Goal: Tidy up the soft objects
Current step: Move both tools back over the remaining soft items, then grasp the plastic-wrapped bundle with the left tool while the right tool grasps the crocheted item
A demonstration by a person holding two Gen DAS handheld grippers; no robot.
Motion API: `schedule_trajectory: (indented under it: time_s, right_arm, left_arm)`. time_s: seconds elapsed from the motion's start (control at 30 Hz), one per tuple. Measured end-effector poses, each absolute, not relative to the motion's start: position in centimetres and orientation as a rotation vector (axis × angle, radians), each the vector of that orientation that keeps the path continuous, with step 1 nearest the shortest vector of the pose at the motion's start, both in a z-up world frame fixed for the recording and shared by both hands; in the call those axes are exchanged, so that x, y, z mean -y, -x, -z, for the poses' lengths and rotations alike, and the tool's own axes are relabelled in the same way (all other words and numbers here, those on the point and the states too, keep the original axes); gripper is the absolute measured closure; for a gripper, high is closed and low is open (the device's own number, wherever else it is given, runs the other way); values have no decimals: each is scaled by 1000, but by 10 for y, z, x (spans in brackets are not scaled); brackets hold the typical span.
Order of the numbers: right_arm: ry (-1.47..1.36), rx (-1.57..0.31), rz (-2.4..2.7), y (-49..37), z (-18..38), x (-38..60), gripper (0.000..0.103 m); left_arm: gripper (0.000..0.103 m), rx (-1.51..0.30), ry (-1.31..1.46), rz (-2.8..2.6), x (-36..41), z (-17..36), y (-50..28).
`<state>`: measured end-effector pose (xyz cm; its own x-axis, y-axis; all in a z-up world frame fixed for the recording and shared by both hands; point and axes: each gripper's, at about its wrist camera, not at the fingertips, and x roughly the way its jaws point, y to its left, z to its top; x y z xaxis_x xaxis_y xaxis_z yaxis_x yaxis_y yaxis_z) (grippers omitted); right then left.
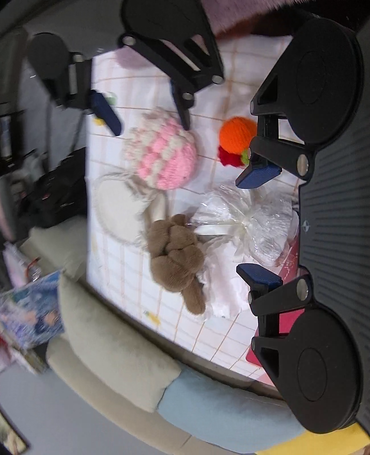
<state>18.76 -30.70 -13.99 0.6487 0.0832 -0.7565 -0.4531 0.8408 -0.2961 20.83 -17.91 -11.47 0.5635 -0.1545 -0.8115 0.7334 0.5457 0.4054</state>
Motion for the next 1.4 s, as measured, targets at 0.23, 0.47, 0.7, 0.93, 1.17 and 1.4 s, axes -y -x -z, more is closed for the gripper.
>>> schedule_trajectory:
  time_s: [0.23,0.47,0.7,0.93,1.17,1.4]
  right_arm:
    - [501,-923,-354,-209,164,308,38]
    - [404,-993,-342,-224,170,320,41]
    - [505,-986,-308,-220,176,309,58]
    - [510,-968,-302,-216,174,310,75]
    - [547,-906,-290,-205,166,306,85]
    - [484,-859,-275,-190,146,313,87]
  left_arm:
    - [31,-886,-920,616,184,142,-223]
    - [30,-924,-967,589,193,161,-230]
    - [32,-942,-966,572,198,168,-237]
    - [42,-952,-916,538,198,169,-237]
    - [47,-931,-802,511,189,151,-229]
    - [48,-892,-680,504,175,120,-210]
